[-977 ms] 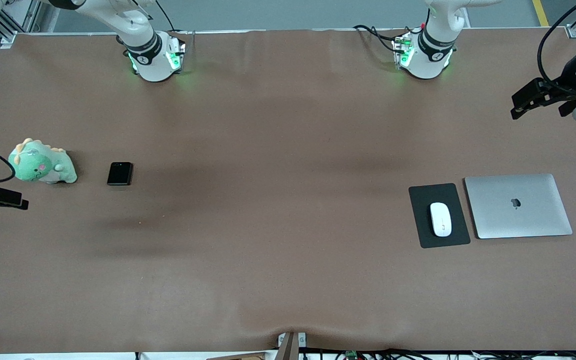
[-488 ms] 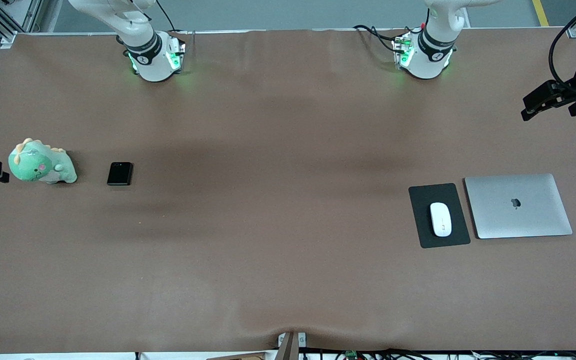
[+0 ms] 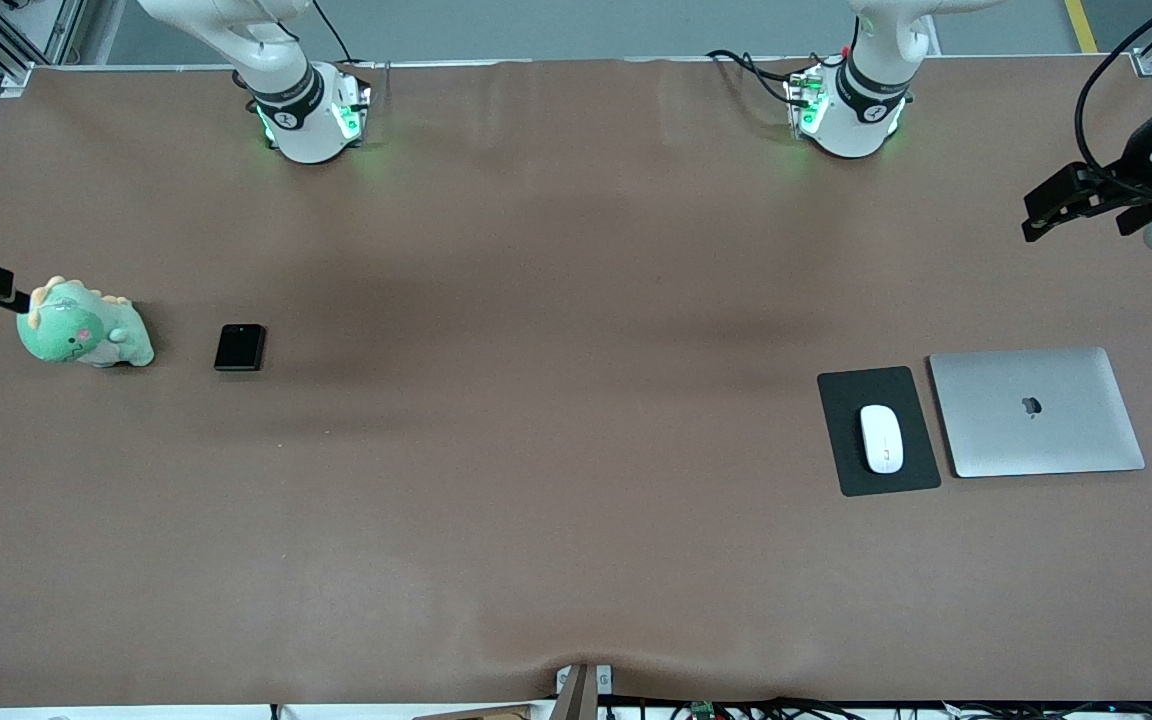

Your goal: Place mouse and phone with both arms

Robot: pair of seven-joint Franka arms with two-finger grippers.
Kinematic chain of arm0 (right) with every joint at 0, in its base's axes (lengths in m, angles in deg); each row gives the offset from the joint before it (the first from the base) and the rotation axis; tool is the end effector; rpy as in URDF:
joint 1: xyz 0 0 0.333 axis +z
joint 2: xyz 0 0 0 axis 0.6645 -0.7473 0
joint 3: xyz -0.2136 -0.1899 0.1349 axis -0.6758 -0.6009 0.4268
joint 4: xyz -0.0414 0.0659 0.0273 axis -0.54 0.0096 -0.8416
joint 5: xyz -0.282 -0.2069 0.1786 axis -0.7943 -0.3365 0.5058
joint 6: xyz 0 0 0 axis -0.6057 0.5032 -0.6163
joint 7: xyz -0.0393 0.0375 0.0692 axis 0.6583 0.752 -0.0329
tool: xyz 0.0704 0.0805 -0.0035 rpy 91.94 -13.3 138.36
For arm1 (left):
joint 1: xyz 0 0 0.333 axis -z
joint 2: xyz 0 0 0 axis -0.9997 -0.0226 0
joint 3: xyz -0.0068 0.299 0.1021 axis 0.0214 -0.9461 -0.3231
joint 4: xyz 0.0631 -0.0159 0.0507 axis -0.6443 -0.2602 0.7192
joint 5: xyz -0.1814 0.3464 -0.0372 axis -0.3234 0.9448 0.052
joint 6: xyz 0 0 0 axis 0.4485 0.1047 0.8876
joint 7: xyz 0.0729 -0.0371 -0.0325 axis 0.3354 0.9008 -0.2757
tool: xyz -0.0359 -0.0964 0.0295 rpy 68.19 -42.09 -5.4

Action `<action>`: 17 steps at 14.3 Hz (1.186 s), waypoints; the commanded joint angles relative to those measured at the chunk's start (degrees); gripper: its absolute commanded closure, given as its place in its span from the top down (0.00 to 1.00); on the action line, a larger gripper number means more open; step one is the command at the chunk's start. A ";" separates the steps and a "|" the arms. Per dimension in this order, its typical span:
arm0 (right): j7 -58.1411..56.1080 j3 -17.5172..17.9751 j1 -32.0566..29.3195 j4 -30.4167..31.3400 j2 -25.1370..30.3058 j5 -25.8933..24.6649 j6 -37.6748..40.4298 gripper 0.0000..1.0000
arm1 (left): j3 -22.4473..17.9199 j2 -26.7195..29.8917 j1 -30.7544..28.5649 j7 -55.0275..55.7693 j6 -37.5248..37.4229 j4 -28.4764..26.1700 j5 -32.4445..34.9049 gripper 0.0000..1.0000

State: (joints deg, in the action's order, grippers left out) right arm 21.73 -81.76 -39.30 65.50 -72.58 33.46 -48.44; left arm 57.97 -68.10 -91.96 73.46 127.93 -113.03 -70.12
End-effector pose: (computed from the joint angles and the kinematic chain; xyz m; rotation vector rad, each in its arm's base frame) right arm 0.5797 -0.0982 0.6014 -3.1175 -0.1663 0.1167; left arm 0.5263 -0.0485 0.6482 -3.1107 -0.0415 0.0475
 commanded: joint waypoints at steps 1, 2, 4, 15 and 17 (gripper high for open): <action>1.51 4.61 -1.99 10.37 8.35 -3.24 -4.32 1.00 | 0.54 0.55 -0.18 -1.05 0.05 -0.65 -0.47 1.00; 1.77 5.22 -1.99 12.74 10.03 -3.32 -5.56 1.00 | 0.71 0.55 -0.17 -0.96 0.05 -0.65 -0.47 1.00; 3.18 7.93 -4.35 13.91 11.27 -3.41 -5.49 1.00 | 1.33 0.55 -0.17 -0.96 0.14 -0.47 -0.47 1.00; 3.35 9.53 -5.42 10.83 10.40 -4.38 -5.31 1.00 | 1.24 -0.41 -0.44 -1.05 0.05 1.11 -0.47 1.00; 3.44 9.53 -5.42 10.75 10.39 -3.94 -5.22 1.00 | 1.16 -0.50 -0.61 -1.05 0.05 1.64 -0.47 1.00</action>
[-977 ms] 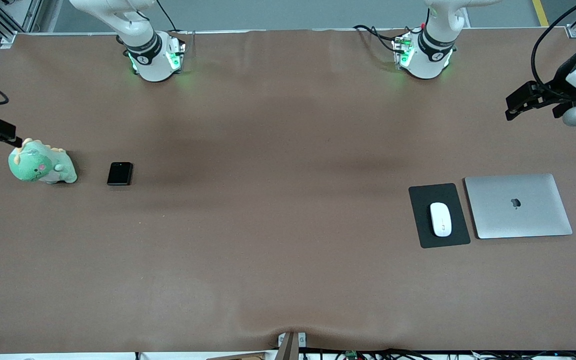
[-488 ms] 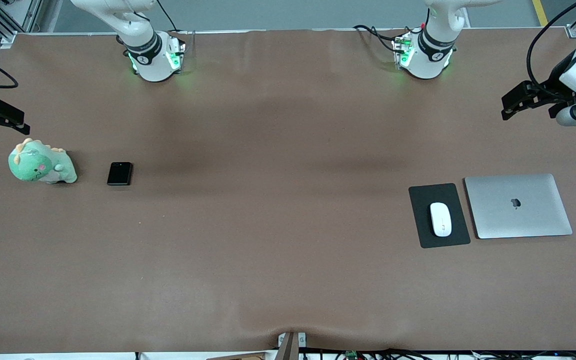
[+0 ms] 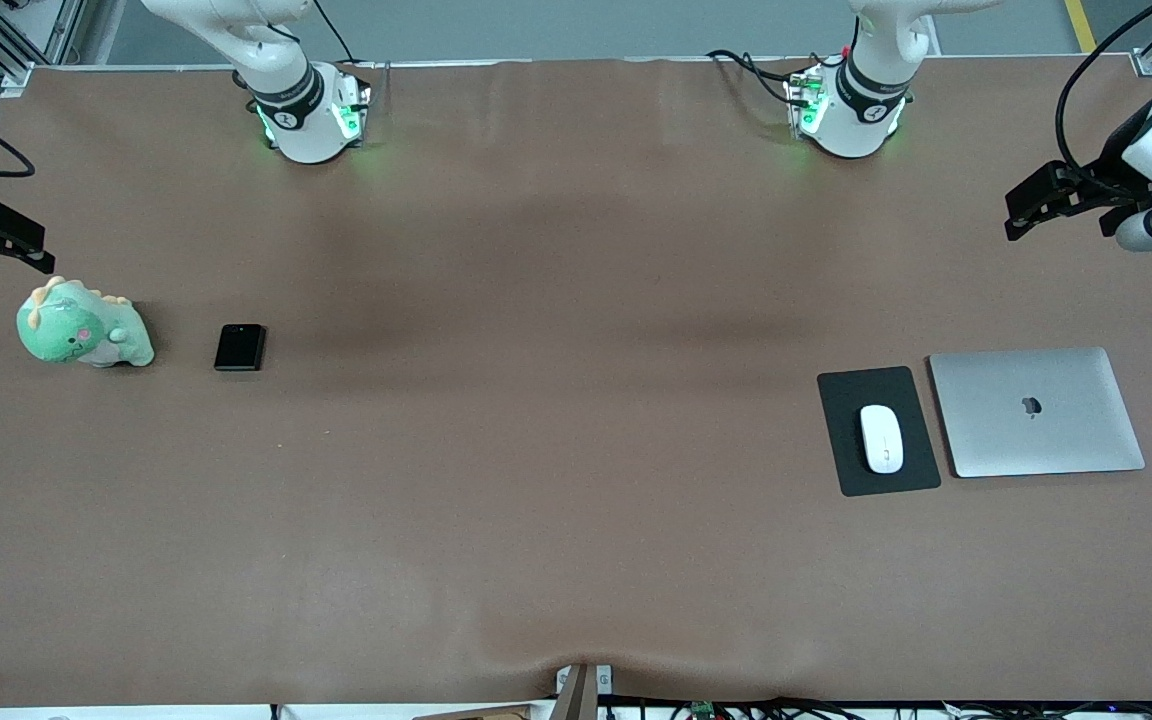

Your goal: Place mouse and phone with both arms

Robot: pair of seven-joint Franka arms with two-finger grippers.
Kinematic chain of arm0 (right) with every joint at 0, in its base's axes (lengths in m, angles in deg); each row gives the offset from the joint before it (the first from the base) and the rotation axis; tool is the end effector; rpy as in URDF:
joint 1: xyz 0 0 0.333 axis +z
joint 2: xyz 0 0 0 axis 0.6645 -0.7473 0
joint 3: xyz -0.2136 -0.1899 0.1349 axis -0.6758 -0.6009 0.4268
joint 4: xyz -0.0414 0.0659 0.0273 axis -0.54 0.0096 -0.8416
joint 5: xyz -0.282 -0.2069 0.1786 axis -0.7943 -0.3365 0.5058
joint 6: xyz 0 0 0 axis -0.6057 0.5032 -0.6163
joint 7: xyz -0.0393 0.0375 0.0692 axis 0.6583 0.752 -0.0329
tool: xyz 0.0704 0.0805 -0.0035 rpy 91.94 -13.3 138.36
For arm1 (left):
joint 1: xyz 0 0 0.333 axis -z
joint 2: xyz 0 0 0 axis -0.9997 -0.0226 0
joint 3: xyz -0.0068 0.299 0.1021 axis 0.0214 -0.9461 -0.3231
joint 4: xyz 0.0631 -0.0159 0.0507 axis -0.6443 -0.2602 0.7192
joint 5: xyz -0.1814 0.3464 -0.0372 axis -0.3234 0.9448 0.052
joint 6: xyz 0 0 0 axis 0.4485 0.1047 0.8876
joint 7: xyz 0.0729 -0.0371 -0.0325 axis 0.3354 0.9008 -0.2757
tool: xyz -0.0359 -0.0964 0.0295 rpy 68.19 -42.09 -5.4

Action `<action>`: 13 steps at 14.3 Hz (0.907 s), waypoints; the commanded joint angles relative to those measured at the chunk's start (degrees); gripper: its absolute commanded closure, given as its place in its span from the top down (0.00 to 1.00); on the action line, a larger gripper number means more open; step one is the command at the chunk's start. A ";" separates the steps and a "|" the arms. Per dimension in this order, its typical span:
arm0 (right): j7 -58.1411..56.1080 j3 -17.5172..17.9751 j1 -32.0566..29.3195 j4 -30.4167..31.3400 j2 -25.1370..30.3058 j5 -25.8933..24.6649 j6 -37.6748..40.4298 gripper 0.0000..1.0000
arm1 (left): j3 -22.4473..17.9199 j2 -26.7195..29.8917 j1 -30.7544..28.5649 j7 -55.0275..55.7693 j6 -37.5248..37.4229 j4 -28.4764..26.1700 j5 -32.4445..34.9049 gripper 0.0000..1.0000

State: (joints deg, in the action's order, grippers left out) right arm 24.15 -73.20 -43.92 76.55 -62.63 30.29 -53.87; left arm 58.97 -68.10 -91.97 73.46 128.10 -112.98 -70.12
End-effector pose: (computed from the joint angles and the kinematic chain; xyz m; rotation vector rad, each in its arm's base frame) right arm 0.5402 -0.0692 0.6153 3.1141 0.2059 -0.0139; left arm 0.5258 -0.0580 0.6488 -3.1103 -0.0146 0.0412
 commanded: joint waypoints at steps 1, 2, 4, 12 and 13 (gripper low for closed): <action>0.94 0.98 -0.62 -0.39 0.44 -0.68 0.12 1.00 | 0.15 -0.58 -0.52 -0.87 -0.12 1.67 -0.55 1.00; 1.11 1.15 -0.10 -0.48 0.44 -1.03 0.12 1.00 | 0.24 -0.58 -0.26 -0.70 -0.12 1.76 -0.47 1.00; 3.39 1.16 0.35 -0.92 0.53 -1.29 0.47 1.00 | 0.24 -0.50 -0.25 -0.70 -0.12 1.67 -0.38 1.00; 3.48 1.24 0.61 -2.15 0.53 -0.42 2.67 1.00 | 0.42 -0.32 0.01 -0.87 -0.64 1.67 -0.91 1.00; 3.48 1.16 0.61 -2.15 0.53 -0.42 2.58 1.00 | 0.42 -0.32 0.01 -0.70 -0.64 1.67 -0.91 1.00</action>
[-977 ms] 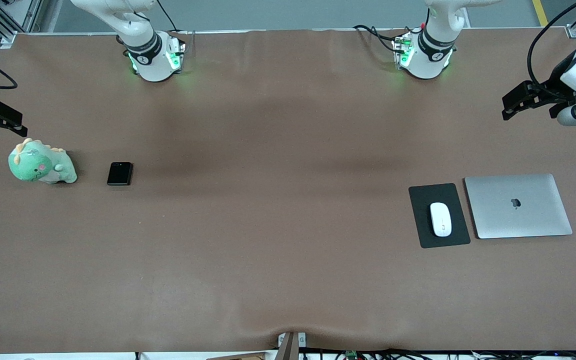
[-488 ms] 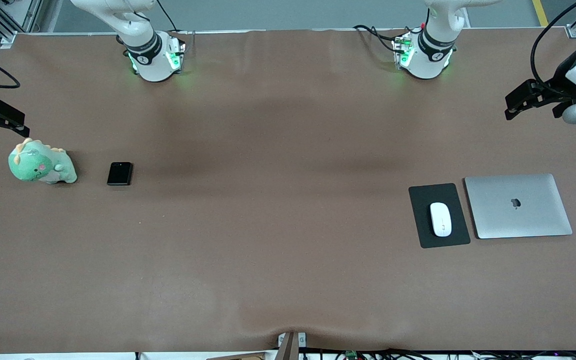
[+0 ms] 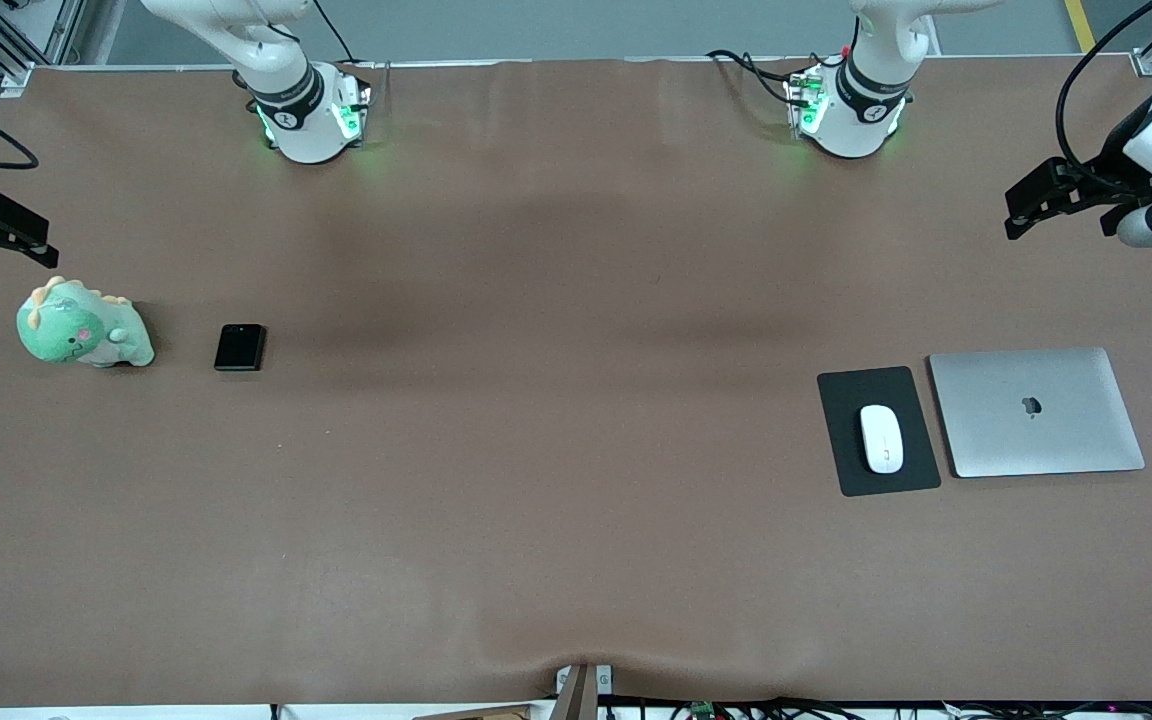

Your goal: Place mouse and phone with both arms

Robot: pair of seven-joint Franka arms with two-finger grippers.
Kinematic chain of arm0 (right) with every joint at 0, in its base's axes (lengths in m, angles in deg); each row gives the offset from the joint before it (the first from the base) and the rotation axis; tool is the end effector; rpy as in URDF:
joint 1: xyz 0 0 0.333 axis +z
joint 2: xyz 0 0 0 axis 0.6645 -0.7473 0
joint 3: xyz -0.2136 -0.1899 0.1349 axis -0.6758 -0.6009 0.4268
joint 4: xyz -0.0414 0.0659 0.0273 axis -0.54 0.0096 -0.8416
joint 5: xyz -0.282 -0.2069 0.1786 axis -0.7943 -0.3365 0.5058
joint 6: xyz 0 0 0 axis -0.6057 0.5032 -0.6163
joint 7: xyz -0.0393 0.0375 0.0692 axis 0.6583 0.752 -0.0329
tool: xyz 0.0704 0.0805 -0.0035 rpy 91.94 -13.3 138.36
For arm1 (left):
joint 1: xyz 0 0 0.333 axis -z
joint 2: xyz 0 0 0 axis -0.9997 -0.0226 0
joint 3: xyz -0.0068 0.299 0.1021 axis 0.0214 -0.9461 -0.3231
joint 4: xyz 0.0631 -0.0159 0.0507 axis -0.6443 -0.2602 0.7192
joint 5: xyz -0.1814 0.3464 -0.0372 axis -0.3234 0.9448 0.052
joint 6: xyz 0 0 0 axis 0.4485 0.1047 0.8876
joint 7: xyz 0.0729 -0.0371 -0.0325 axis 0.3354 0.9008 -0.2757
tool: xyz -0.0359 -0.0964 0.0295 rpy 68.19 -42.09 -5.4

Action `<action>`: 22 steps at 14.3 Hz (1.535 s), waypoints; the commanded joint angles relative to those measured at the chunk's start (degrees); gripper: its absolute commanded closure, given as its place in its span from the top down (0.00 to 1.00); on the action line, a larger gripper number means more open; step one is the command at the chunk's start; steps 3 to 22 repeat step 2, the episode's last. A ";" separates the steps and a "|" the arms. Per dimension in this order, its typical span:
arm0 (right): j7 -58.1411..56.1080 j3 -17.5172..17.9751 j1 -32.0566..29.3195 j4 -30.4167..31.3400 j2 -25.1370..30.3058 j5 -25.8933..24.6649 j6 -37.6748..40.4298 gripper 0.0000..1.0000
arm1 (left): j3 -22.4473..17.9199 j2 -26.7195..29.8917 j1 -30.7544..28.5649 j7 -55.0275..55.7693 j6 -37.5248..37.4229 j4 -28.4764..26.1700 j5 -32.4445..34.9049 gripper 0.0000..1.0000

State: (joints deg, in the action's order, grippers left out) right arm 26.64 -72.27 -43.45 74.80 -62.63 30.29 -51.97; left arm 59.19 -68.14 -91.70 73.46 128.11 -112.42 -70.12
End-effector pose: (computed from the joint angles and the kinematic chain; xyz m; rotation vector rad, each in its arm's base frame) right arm 0.5391 -0.0557 0.6269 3.1155 0.1750 -0.0169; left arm 0.5255 -0.0625 0.6529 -3.1113 -0.0014 0.0267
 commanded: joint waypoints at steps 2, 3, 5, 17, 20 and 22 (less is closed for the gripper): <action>1.00 0.31 0.66 -0.40 0.53 -0.77 0.95 1.00 | 0.19 -0.20 -0.26 -0.61 -0.66 1.02 -0.99 1.00; 1.00 0.31 0.66 -0.40 0.53 -0.77 0.95 1.00 | 0.19 -0.20 -0.26 -0.61 -0.66 1.02 -0.99 1.00; 1.00 0.31 0.66 -0.40 0.53 -0.77 0.95 1.00 | 0.19 -0.20 -0.26 -0.61 -0.66 1.02 -0.99 1.00; 1.00 0.31 0.66 -0.40 0.53 -0.77 0.95 1.00 | 0.19 -0.20 -0.26 -0.61 -0.66 1.02 -0.99 1.00; 1.00 0.31 0.66 -0.40 0.53 -0.77 0.95 1.00 | 0.19 -0.20 -0.26 -0.61 -0.66 1.02 -0.99 1.00; 1.00 0.31 0.66 -0.40 0.53 -0.77 0.95 1.00 | 0.19 -0.20 -0.26 -0.61 -0.66 1.02 -0.99 1.00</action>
